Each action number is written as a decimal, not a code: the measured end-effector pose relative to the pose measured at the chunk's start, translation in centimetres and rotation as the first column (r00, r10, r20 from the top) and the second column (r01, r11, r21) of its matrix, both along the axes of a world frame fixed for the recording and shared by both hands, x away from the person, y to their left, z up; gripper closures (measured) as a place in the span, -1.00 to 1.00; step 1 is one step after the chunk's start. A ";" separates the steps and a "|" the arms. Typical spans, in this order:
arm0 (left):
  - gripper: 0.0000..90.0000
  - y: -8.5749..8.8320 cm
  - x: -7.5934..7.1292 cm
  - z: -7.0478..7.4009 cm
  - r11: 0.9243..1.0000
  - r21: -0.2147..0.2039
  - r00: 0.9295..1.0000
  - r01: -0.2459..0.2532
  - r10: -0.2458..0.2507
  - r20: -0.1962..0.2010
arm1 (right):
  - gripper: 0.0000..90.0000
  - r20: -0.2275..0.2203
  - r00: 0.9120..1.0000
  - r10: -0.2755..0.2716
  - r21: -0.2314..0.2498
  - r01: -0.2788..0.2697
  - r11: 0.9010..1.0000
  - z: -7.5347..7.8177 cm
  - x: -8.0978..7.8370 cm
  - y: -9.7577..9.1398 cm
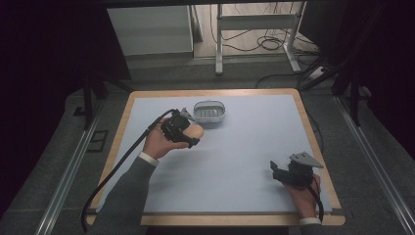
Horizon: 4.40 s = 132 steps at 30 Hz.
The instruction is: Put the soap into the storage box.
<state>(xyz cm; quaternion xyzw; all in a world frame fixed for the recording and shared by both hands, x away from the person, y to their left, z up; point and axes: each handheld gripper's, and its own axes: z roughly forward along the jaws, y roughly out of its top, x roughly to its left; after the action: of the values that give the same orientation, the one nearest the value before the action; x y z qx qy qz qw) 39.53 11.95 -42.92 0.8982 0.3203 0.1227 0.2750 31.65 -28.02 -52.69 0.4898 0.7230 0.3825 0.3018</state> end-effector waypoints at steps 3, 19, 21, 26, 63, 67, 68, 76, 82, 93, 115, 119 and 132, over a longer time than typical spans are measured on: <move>-0.27 -0.1 0.3 0.0 1.000 0.010 1.000 0.000 0.000 0.002 | -0.71 0.000 1.000 0.000 0.000 0.000 1.000 0.0 0.0 0.0; -0.27 -0.8 1.8 0.5 1.000 0.021 1.000 0.002 -0.002 0.002 | -0.71 0.002 1.000 0.000 -0.002 0.000 1.000 0.0 0.0 0.0; -0.27 -0.9 2.2 0.5 1.000 0.020 1.000 0.004 -0.004 -0.003 | -0.71 0.001 1.000 0.002 -0.002 -0.002 1.000 0.0 0.0 0.0; -0.27 -1.0 3.2 0.4 1.000 0.031 1.000 -0.001 0.001 -0.009 | -0.71 0.002 1.000 0.002 -0.003 -0.002 1.000 0.0 0.0 0.0; -0.27 -3.0 8.2 0.4 0.999 0.051 1.000 -0.006 0.007 -0.028 | -0.71 0.006 1.000 0.000 -0.003 0.000 1.000 0.0 -0.1 0.0; -0.27 -3.0 8.9 0.2 1.000 0.029 0.999 -0.008 0.009 -0.042 | -0.71 0.006 1.000 0.001 -0.006 -0.001 1.000 0.0 -0.1 0.0; -0.27 -2.9 9.0 0.2 1.000 0.027 0.999 -0.008 0.009 -0.042 | -0.71 0.006 1.000 0.001 -0.006 -0.001 1.000 0.0 -0.1 0.0; -0.27 -3.0 10.2 -0.3 0.999 0.038 0.999 -0.012 0.014 -0.044 | -0.71 0.005 1.000 0.001 -0.007 -0.001 1.000 0.0 0.0 0.1; -0.27 -3.3 11.0 -0.6 0.998 0.056 0.999 -0.006 0.009 -0.047 | -0.71 0.005 1.000 0.001 -0.007 -0.001 1.000 0.0 0.0 0.1; -0.27 -4.2 12.5 -0.8 0.998 0.063 0.999 -0.001 0.005 -0.054 | -0.71 0.005 1.000 0.000 -0.005 0.000 1.000 0.0 0.0 0.0; -0.27 -6.0 15.0 -1.2 0.996 0.084 0.997 0.010 -0.004 -0.075 | -0.71 0.009 1.000 -0.002 -0.008 0.002 1.000 0.0 -0.1 0.1; -0.27 -6.2 15.4 -1.4 0.996 0.092 0.997 0.010 -0.003 -0.078 | -0.71 0.008 1.000 0.000 -0.008 0.000 1.000 0.0 -0.1 0.1; -0.28 -6.3 16.1 -2.5 0.993 0.114 0.996 0.014 -0.003 -0.093 | -0.71 0.005 1.000 -0.001 -0.013 0.001 1.000 0.0 0.0 0.1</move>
<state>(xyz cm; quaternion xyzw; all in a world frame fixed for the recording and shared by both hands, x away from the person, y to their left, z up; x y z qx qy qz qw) 55.67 5.62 -45.41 0.9185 0.3215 0.0978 0.2083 31.60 -27.89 -52.72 0.4871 0.7247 0.3787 0.3069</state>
